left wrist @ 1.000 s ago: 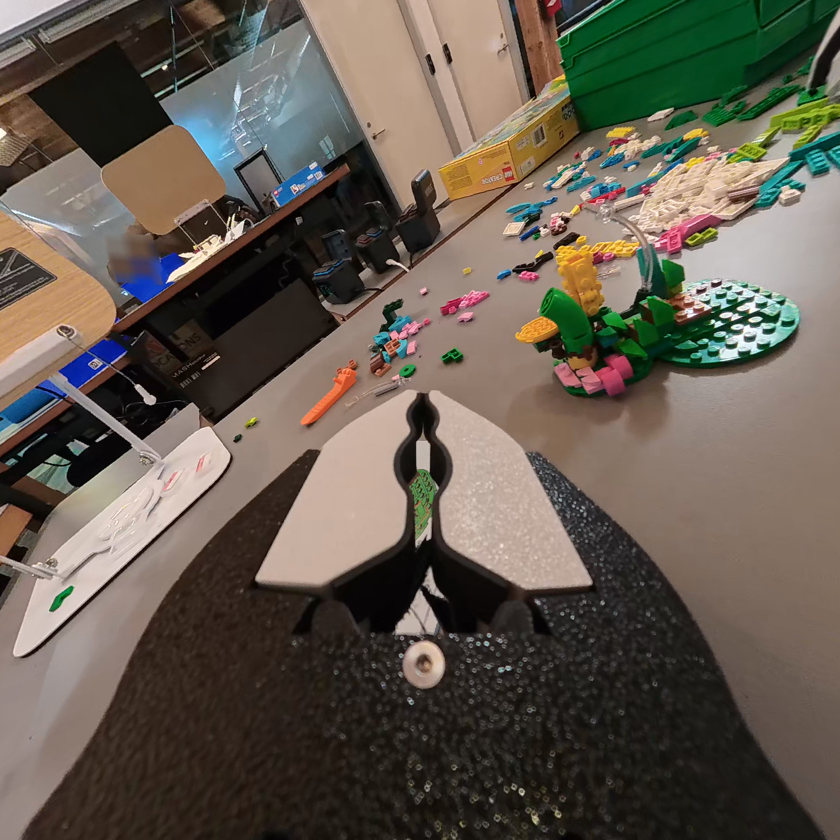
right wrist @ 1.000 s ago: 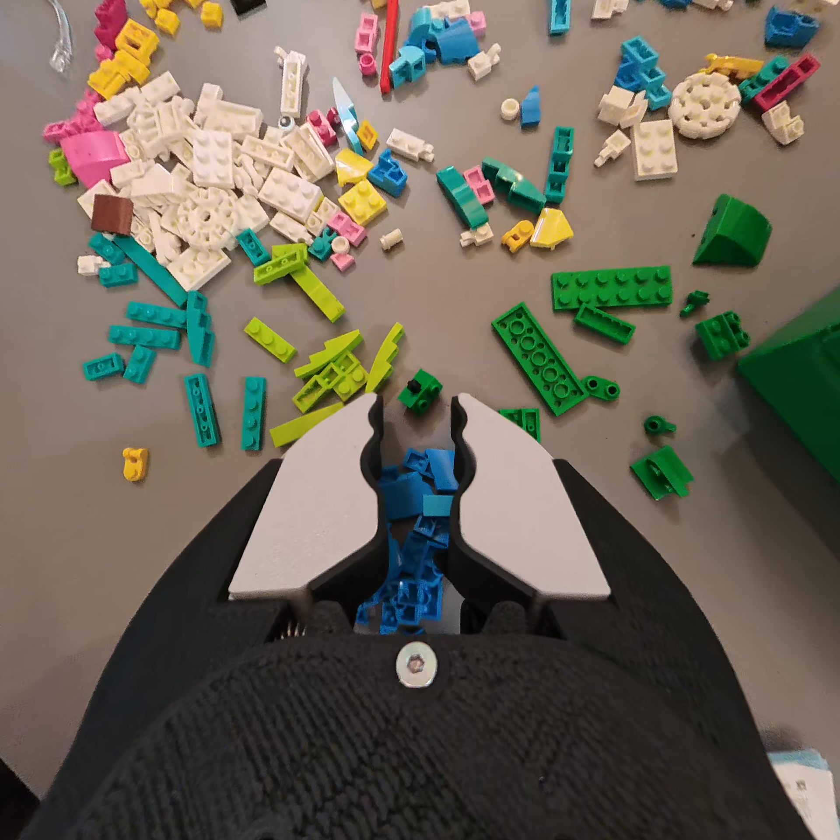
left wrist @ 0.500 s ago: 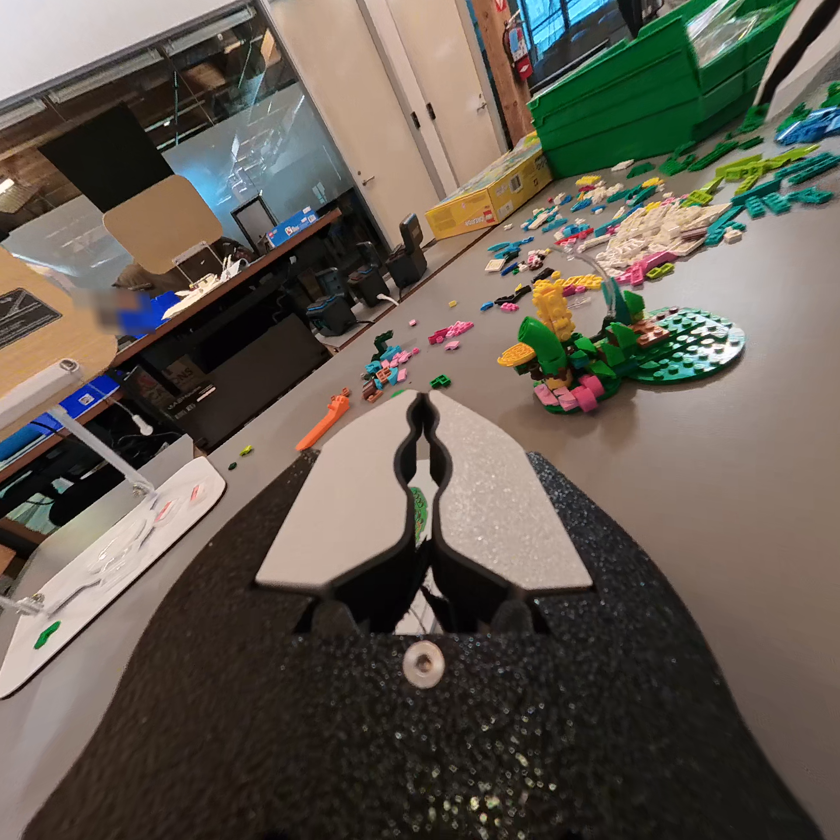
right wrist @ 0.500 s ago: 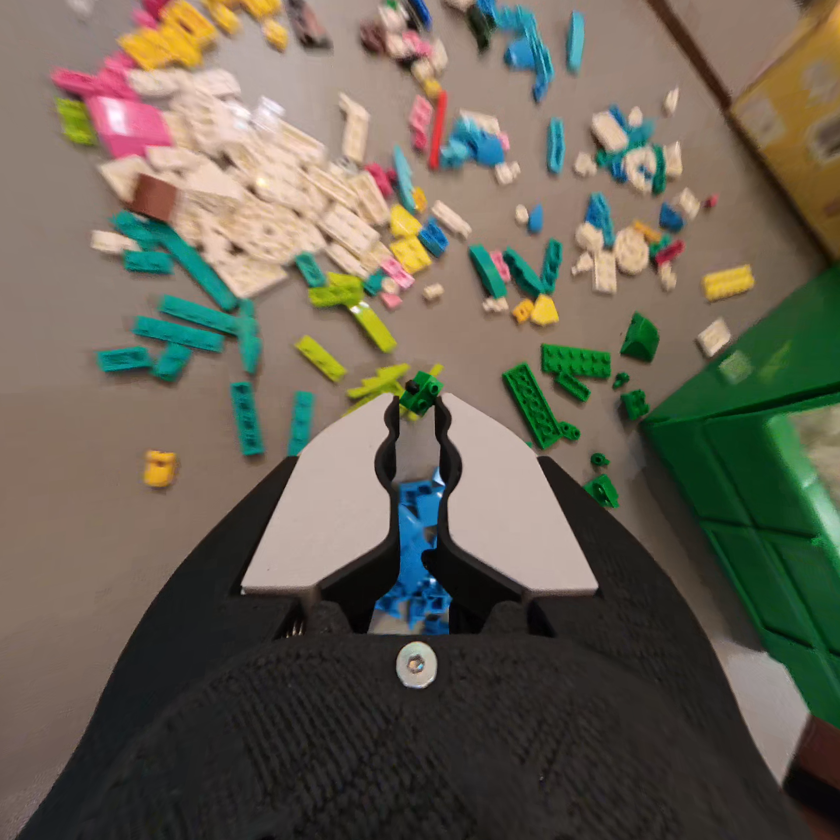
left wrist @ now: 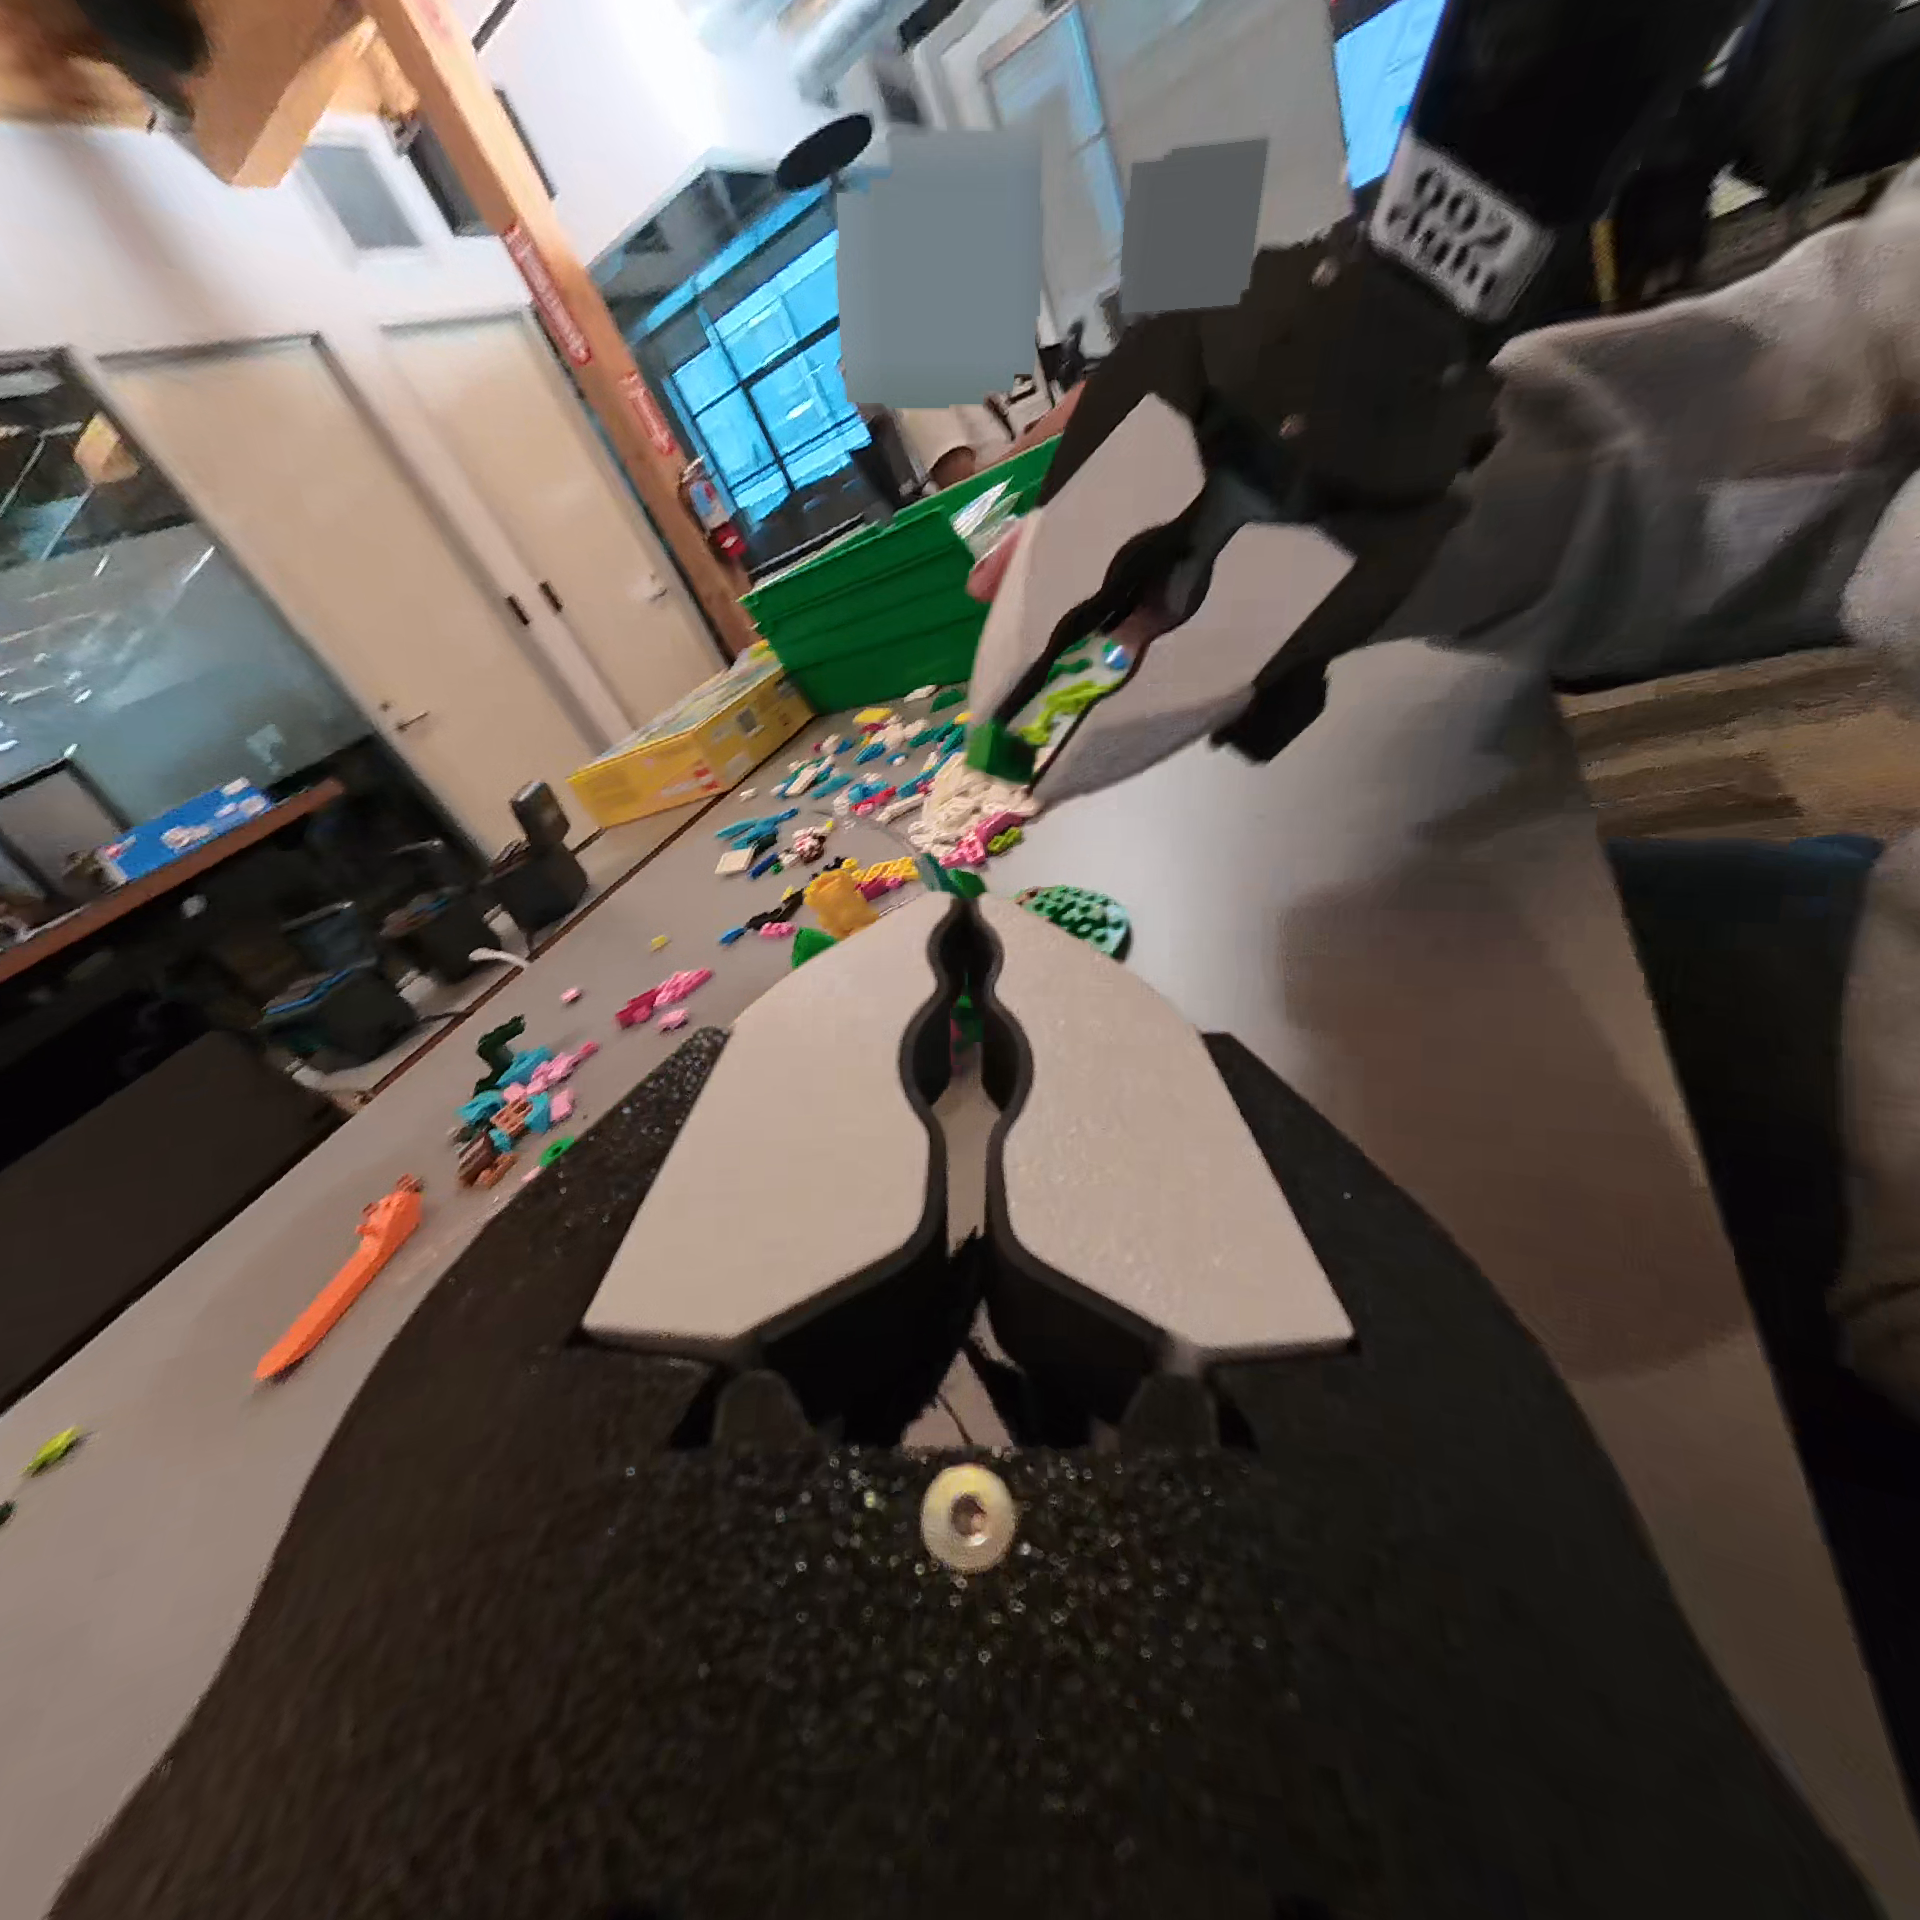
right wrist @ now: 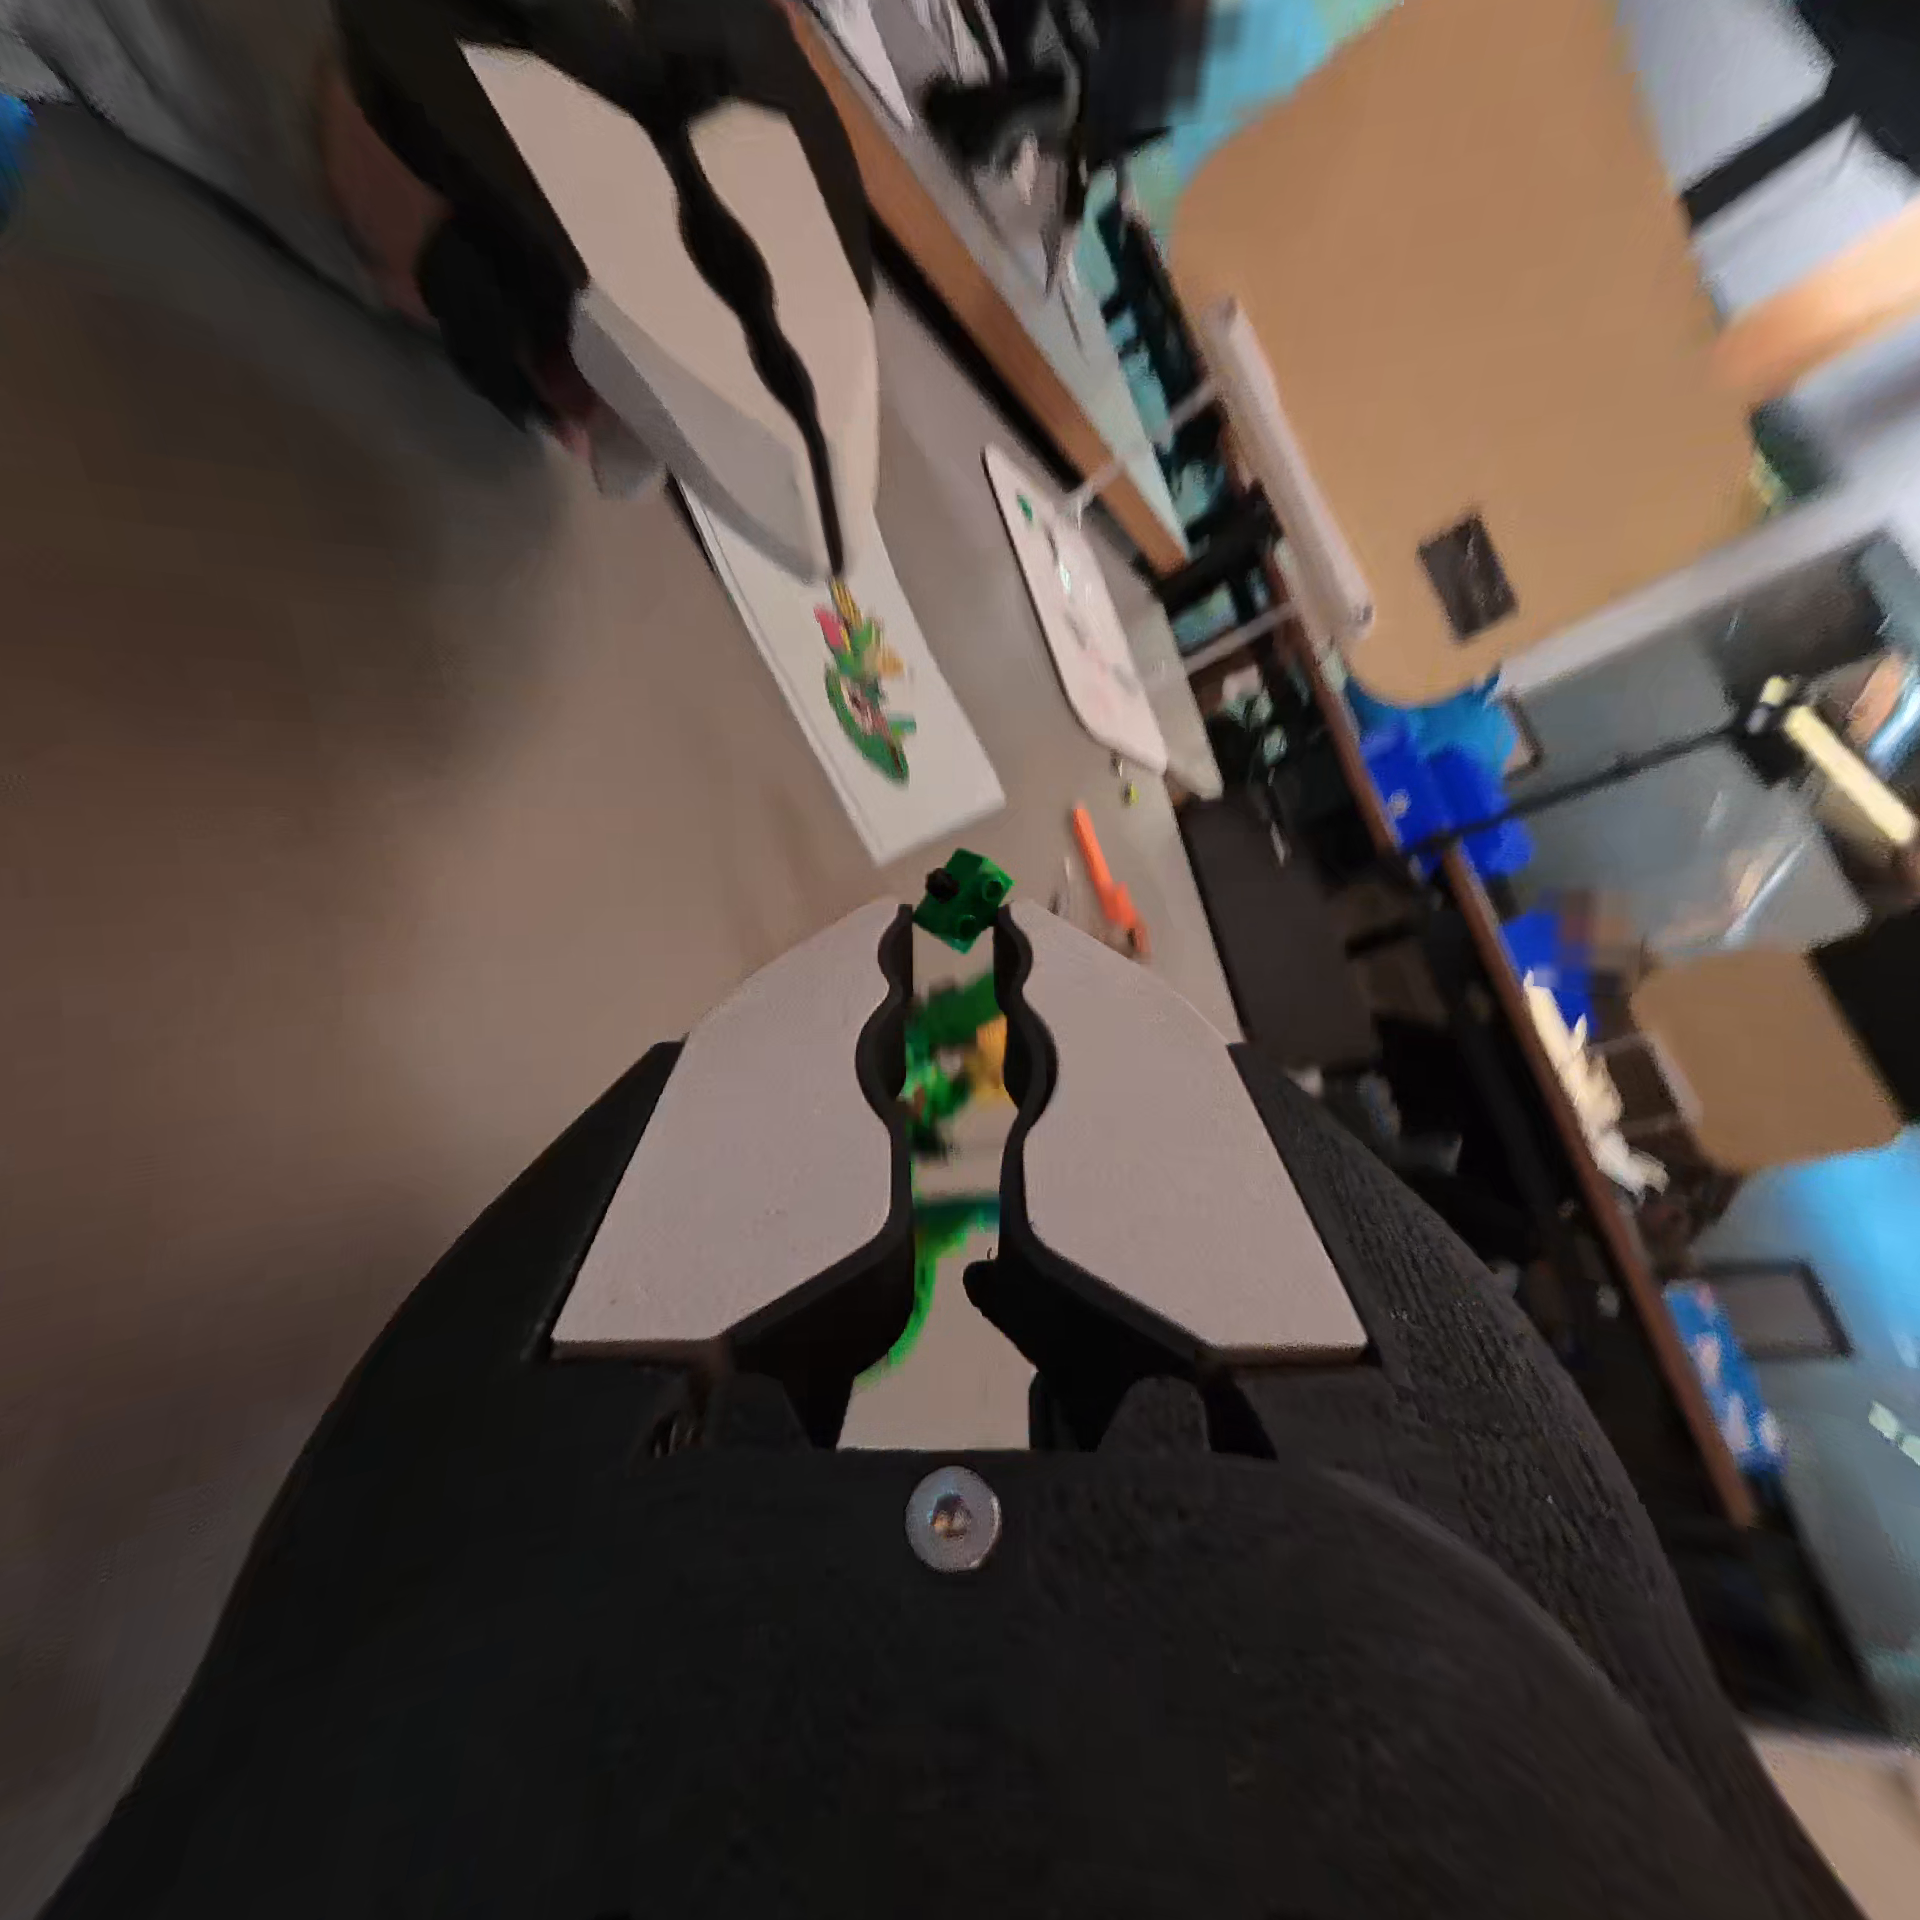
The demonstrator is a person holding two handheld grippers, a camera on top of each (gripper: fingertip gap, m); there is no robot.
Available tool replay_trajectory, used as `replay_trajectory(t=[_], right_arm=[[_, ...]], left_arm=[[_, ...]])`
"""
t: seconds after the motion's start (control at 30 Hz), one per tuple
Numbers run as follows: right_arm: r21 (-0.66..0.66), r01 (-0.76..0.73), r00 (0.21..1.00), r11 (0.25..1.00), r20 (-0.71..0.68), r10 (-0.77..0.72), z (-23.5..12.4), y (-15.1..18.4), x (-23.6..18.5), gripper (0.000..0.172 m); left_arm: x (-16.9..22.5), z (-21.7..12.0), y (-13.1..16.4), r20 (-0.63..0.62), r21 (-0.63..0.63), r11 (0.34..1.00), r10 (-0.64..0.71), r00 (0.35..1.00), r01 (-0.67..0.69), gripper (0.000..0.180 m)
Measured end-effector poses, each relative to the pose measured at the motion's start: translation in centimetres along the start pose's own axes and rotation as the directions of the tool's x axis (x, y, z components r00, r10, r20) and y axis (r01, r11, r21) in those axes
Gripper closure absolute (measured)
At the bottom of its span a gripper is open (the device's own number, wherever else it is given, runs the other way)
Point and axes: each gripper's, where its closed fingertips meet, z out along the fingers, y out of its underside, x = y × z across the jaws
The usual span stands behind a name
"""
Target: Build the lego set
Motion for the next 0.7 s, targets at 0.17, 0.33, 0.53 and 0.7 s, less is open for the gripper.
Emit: replay_trajectory(t=[0.17,0.33,0.53,0.7], right_arm=[[0.146,0.123,0.992,0.982,-0.051,-0.117,3.8,-3.2,-2.3,0.159],[0.238,0.143,0.984,0.961,-0.141,-0.111,4.4,-4.1,-3.1,0.159],[0.232,0.237,0.969,0.943,-0.126,-0.213,4.2,-3.6,-4.7,0.159],[0.266,0.219,0.975,0.939,-0.1,-0.199,4.0,-4.2,-5.4,0.159]], left_arm=[[0.2,-1.2,0.3,-0.077,-0.007,1.0,-0.024,0.997,0.024,0.148],[0.1,-1.7,0.6,-0.095,-0.021,0.999,-0.04,0.995,0.038,0.15],[1.5,-1.0,1.7,-0.152,-0.102,0.994,0.034,0.988,-0.05,0.162],[2.2,-0.9,2.0,-0.184,-0.12,0.989,0.068,0.981,-0.091,0.17]])
